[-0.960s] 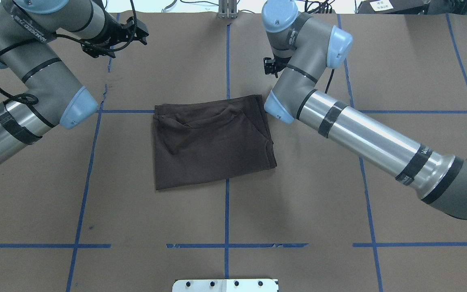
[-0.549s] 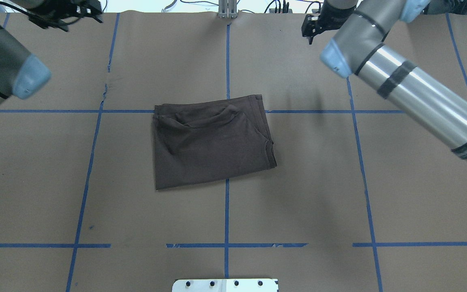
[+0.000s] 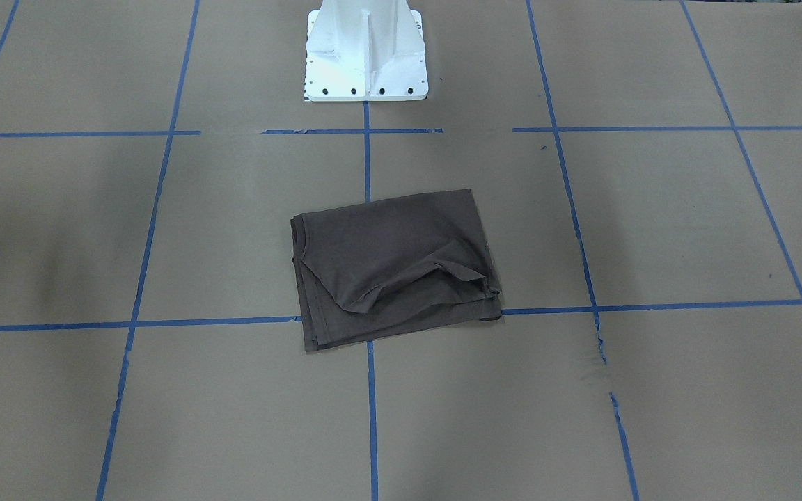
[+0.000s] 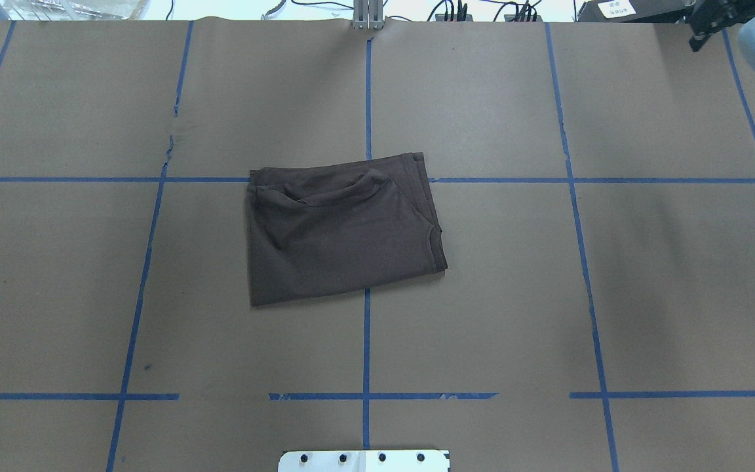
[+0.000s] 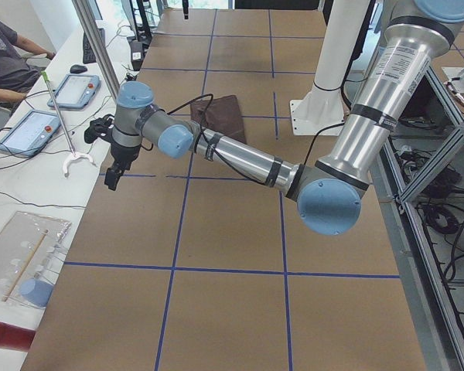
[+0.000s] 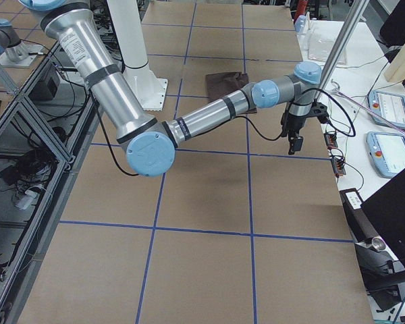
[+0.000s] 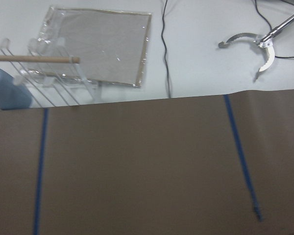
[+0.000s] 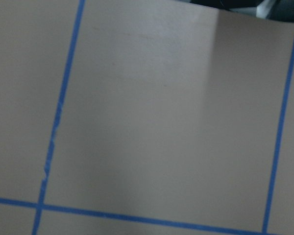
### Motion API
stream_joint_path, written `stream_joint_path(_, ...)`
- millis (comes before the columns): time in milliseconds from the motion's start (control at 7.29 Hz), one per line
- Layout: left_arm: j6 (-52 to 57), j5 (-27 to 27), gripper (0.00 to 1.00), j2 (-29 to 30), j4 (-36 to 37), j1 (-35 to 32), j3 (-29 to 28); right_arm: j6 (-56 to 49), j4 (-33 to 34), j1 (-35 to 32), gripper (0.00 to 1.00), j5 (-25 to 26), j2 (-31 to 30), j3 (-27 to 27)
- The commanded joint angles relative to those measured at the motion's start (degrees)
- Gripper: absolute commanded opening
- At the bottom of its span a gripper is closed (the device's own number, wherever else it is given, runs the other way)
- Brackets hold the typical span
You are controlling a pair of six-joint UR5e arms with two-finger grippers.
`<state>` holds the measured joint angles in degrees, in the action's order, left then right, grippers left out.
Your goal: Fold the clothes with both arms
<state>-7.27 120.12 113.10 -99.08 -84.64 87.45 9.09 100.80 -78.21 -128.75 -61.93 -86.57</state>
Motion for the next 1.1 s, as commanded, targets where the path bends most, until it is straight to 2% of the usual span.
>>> stream_joint_path(0,19.7,6.8,1.00,-2.3,12.2,-6.7,2.3,-16.0,1.3,-8.4,1.00,-7.1,-12.8,-3.9)
stream_joint_path(137,19.9,12.6,1.00,-11.1,10.7,-6.4,9.4,-16.9,0.8,-9.1,1.00,-7.2,-17.7,-6.2)
stream_joint_path(274,20.4,11.8,1.00,-17.4,6.6,-6.2,11.6,-16.6,0.5,-8.9,1.00,-6.0,-19.9,-6.2)
stream_joint_path(412,20.7,9.3,1.00,-20.6,1.4,-5.3,8.6,-17.3,0.5,-8.0,1.00,-4.7,-21.3,-5.9)
stream_joint_path(549,20.4,8.0,1.00,-20.6,0.1,-5.3,3.2,-16.7,0.5,-8.2,1.00,-6.3,-22.9,-6.7)
stream_joint_path(686,20.5,8.3,1.00,-21.1,1.7,-5.4,2.6,-16.6,0.5,-8.1,1.00,-8.5,-25.8,-5.5)
stream_joint_path(823,20.5,8.5,1.00,-21.2,5.4,-5.3,2.7,-16.6,0.4,-8.3,1.00,-9.7,-26.7,-5.9)
stream_joint_path(960,20.5,8.4,1.00,-21.2,5.7,-5.3,2.7,-16.6,0.4,-8.6,1.00,-9.7,-26.7,-5.9)
